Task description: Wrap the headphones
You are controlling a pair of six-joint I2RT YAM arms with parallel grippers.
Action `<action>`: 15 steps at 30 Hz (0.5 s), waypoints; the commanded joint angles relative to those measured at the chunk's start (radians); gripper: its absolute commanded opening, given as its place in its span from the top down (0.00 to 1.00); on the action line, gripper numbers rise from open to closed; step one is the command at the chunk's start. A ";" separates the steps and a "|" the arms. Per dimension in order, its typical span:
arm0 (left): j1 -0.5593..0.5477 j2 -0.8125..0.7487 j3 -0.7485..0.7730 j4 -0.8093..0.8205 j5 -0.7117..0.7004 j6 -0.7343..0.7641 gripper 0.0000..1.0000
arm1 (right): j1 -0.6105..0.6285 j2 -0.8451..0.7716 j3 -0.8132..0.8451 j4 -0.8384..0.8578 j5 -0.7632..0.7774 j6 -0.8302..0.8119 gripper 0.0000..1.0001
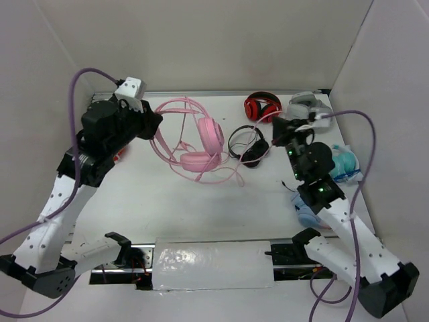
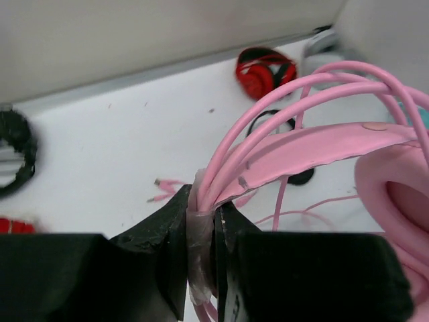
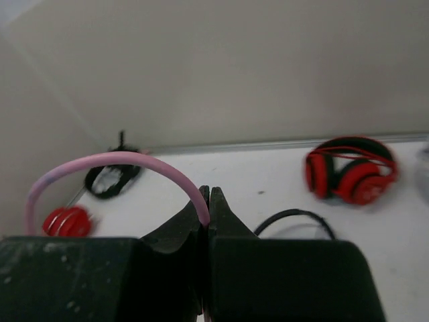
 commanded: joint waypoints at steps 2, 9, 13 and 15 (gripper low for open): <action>0.026 0.024 -0.068 0.085 -0.144 -0.123 1.00 | -0.121 -0.078 0.114 -0.217 0.231 0.110 1.00; 0.193 0.056 -0.180 -0.004 -0.227 -0.341 1.00 | -0.333 -0.078 0.227 -0.458 0.302 0.195 1.00; 0.289 0.016 -0.233 0.020 -0.157 -0.351 1.00 | -0.431 -0.039 0.286 -0.569 0.328 0.234 1.00; 0.342 -0.036 -0.290 0.060 -0.065 -0.338 1.00 | -0.453 -0.038 0.280 -0.572 0.290 0.238 1.00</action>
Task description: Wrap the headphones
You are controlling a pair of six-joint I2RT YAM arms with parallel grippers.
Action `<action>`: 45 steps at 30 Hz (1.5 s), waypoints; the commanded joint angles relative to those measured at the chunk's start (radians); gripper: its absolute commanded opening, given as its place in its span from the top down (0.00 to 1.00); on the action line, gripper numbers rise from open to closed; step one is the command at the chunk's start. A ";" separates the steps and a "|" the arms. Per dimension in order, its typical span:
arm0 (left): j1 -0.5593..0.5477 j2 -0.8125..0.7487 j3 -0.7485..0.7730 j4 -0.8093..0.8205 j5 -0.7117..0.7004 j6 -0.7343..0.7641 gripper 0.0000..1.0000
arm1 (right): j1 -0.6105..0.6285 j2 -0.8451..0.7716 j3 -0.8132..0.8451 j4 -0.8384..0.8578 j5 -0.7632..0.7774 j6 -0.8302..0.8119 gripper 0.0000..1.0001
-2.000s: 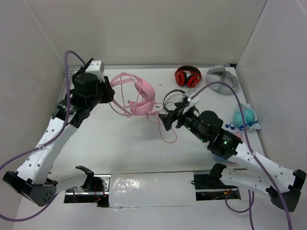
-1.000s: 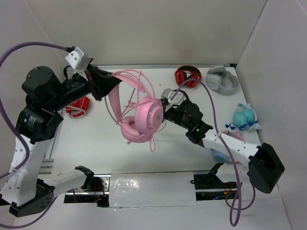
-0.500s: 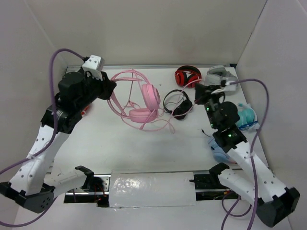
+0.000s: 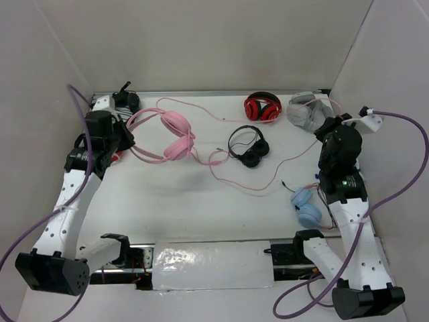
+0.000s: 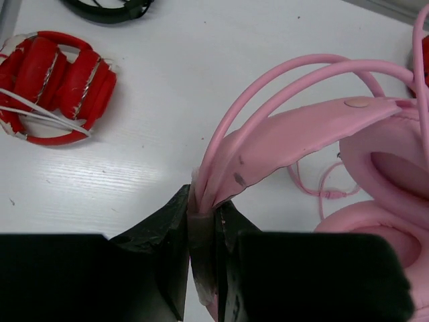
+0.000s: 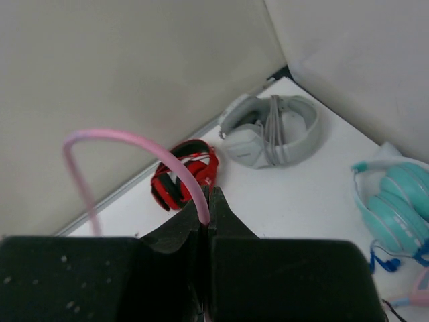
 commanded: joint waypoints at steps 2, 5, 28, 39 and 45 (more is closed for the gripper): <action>0.096 -0.133 -0.064 0.172 0.207 -0.084 1.00 | -0.043 -0.015 0.012 -0.051 -0.040 0.016 1.00; 0.117 -0.166 -0.067 0.208 0.307 -0.090 1.00 | -0.045 -0.015 -0.023 -0.020 -0.168 -0.027 1.00; 0.163 -0.058 0.516 0.175 0.899 -0.097 1.00 | 0.502 0.203 -0.255 0.523 -0.637 -0.432 0.00; 0.164 -0.069 0.680 0.114 0.908 -0.129 1.00 | 0.671 0.606 -0.120 0.742 -0.838 -0.481 0.00; 0.164 -0.088 0.677 0.153 0.919 -0.150 1.00 | 0.739 0.726 -0.086 0.813 -0.878 -0.473 0.00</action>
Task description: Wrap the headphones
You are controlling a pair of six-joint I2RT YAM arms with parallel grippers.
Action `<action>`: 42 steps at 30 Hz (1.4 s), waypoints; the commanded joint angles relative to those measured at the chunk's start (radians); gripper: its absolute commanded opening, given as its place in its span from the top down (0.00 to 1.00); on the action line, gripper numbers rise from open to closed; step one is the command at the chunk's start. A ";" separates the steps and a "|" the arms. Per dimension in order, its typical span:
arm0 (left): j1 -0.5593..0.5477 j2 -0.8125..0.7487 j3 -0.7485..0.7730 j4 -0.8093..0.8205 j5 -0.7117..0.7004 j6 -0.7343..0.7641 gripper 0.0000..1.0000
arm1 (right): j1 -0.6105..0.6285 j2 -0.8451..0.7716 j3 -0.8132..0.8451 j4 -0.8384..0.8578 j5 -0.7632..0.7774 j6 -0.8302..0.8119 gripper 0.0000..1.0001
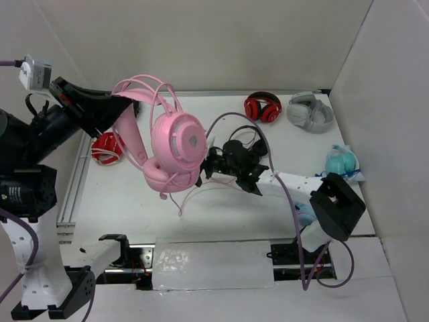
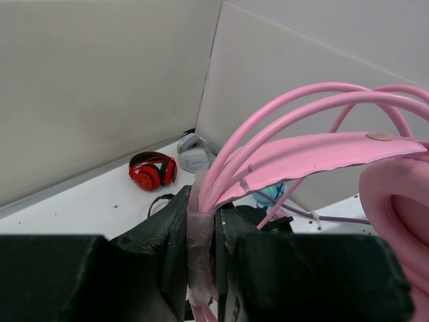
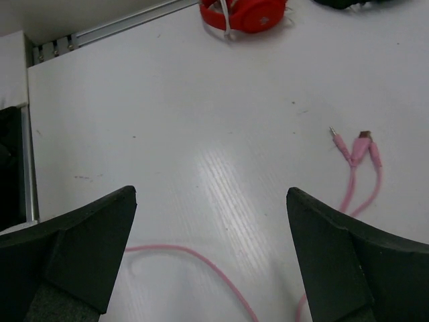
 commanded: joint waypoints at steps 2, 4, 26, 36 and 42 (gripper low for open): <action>0.000 -0.020 0.017 0.069 -0.003 -0.080 1.00 | 0.024 0.051 0.103 0.100 -0.038 -0.011 0.00; 0.000 -0.021 0.035 0.051 -0.011 -0.068 1.00 | 0.026 0.045 0.079 0.126 0.009 0.005 0.00; -0.002 -0.093 -0.117 0.110 -0.133 -0.094 1.00 | 0.165 -0.351 -0.314 0.045 0.261 0.145 0.00; -0.002 -0.064 -0.098 0.092 -0.163 -0.100 1.00 | 0.350 -0.169 -0.339 0.174 0.450 0.136 0.00; 0.000 -0.076 -0.112 0.089 -0.221 -0.091 1.00 | 0.365 -0.228 -0.359 0.142 0.609 0.186 0.00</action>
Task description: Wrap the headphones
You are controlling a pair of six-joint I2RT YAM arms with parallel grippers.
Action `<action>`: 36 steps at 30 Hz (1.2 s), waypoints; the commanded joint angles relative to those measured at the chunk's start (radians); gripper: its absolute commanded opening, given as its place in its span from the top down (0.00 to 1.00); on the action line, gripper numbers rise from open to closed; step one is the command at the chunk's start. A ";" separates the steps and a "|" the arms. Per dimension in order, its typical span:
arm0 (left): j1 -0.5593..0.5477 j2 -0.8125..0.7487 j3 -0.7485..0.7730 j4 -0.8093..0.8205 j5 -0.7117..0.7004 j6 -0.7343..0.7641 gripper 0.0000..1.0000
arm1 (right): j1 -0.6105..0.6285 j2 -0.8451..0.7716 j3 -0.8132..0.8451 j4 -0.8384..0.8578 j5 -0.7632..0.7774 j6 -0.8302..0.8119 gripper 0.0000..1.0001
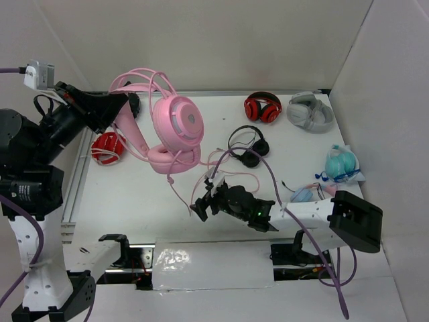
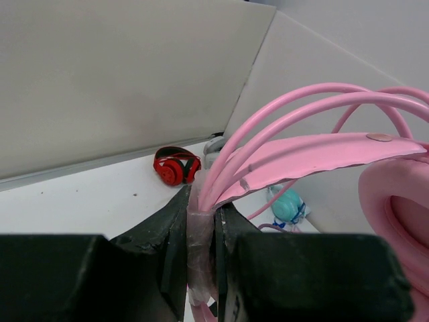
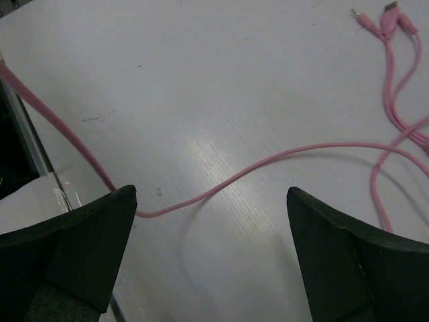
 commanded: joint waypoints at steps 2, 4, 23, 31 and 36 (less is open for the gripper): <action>0.000 -0.026 -0.004 0.079 -0.100 -0.070 1.00 | 0.031 -0.069 -0.007 0.068 0.096 0.036 0.00; -0.001 -0.025 -0.010 0.080 -0.107 -0.084 1.00 | 0.059 -0.022 -0.003 0.107 0.048 0.008 0.00; 0.000 0.178 -0.077 0.075 -0.337 -0.246 1.00 | 0.160 0.129 0.086 0.088 0.044 -0.018 1.00; -0.035 0.282 -0.179 0.018 -0.668 -0.432 1.00 | 0.321 0.046 0.194 -0.380 0.364 0.166 1.00; -0.035 0.328 -0.231 0.021 -0.742 -0.411 1.00 | 0.411 -0.021 0.299 -0.711 0.664 0.250 1.00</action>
